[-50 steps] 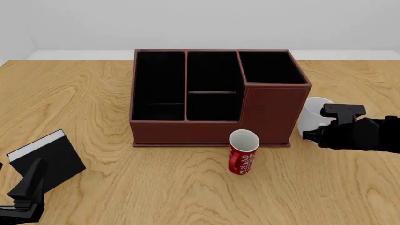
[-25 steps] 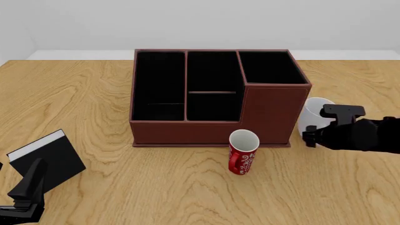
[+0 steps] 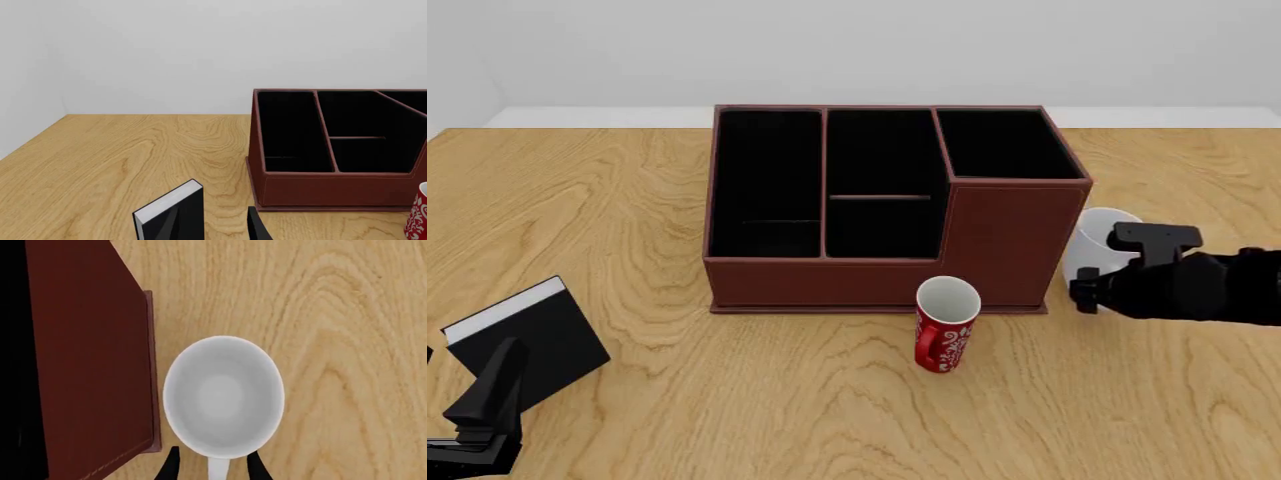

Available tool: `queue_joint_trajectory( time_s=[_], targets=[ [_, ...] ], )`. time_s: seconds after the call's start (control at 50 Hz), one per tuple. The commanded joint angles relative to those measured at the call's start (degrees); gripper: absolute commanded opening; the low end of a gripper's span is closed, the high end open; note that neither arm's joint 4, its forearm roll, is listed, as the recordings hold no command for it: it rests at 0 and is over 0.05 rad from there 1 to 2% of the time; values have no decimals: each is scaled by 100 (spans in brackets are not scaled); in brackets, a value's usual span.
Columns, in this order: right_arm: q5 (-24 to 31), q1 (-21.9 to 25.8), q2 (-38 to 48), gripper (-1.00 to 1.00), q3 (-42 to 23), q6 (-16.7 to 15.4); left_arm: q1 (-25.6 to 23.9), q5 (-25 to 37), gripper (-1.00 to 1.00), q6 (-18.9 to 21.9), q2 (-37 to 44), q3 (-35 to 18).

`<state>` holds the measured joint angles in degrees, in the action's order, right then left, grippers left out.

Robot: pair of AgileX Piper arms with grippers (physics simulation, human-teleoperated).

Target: Pick up the white mug and place it to the right of the caddy.

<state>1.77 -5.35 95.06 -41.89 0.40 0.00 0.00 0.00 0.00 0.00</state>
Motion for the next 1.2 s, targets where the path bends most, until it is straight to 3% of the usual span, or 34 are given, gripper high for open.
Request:
queue_joint_trajectory(
  time_s=[0.02,0.5,0.68,1.2],
  targets=[
    [-34,31,44,100,12,22,0,0,100,0,0,0],
    [-92,-195,-206,100,298,-90,0,0,100,0,0,0],
    [-145,-50,-165,100,344,-40,0,0,100,0,0,0],
    [164,-288,-1045,100,641,-373,0,0,100,0,0,0]
  ],
)
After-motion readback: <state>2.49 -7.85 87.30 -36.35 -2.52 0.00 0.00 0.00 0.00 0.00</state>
